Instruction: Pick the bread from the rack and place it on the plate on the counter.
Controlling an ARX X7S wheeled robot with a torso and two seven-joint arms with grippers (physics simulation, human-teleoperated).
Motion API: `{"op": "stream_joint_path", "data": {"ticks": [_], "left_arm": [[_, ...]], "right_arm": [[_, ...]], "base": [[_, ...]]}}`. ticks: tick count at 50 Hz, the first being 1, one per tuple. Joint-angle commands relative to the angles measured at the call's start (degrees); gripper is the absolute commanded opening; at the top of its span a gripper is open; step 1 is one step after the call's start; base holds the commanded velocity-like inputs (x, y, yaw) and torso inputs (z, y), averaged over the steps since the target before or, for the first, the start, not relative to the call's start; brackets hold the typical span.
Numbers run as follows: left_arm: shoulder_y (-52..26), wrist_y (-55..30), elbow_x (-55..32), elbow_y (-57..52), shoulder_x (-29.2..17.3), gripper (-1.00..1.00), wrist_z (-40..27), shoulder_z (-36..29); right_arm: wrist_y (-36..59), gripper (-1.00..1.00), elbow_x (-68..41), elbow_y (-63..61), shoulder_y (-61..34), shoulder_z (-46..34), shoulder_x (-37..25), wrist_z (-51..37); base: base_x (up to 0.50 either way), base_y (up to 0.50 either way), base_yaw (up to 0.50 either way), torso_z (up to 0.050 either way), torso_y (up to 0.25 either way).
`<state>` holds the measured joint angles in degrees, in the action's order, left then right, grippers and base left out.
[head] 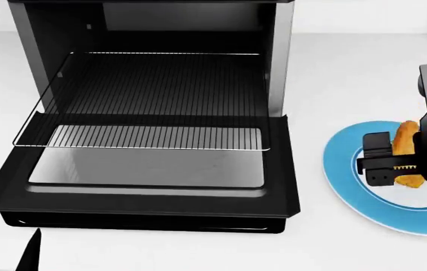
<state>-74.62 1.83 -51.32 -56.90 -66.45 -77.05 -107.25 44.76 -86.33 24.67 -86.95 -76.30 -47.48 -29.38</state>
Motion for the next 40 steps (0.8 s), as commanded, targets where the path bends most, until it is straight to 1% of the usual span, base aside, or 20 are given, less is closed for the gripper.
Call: {"op": "stream_joint_path", "data": {"ticks": [1, 13, 17, 18, 24, 37, 40], "left_arm": [[0.1, -0.3, 0.3, -0.5, -0.1, 1.00, -0.4, -0.1], [0.2, -0.3, 0.3, -0.3, 0.5, 1.00, -0.6, -0.4], [0.6, 0.2, 0.7, -0.2, 0.2, 1.00, -0.5, -0.5], [0.9, 0.5, 1.0, 0.0, 0.1, 1.00, -0.5, -0.6], [1.1, 0.7, 1.3, 0.0, 0.0, 1.00, -0.5, -0.7], [1.2, 1.2, 1.4, 0.6, 0.5, 1.00, -0.1, -0.6], [1.1, 1.3, 1.3, 0.7, 0.4, 1.00, 0.1, -0.5]], "right_arm": [[-0.3, 1.00, 0.3, -0.6, 0.5, 0.8, -0.5, 0.5], [-2.2, 1.00, 1.1, -1.3, 1.6, 1.0, -0.9, 0.8], [-4.6, 1.00, 1.1, -6.4, 2.0, 2.4, -3.2, -2.8], [-5.6, 1.00, 1.0, -10.1, 2.0, 3.2, -4.8, -5.0], [-7.2, 1.00, -1.3, -19.3, 1.8, 5.5, -8.9, -8.8], [-6.6, 1.00, -3.1, -30.3, 0.5, 7.0, -12.3, -12.2], [-6.9, 1.00, -4.2, -33.9, 0.4, 7.7, -14.0, -13.8]], "base": [[0.00, 0.00, 0.00, 0.000, 0.000], [0.00, 0.00, 0.00, 0.000, 0.000], [0.00, 0.00, 0.00, 0.000, 0.000], [0.00, 0.00, 0.00, 0.000, 0.000], [0.00, 0.00, 0.00, 0.000, 0.000], [0.00, 0.00, 0.00, 0.000, 0.000], [0.00, 0.00, 0.00, 0.000, 0.000]]}}
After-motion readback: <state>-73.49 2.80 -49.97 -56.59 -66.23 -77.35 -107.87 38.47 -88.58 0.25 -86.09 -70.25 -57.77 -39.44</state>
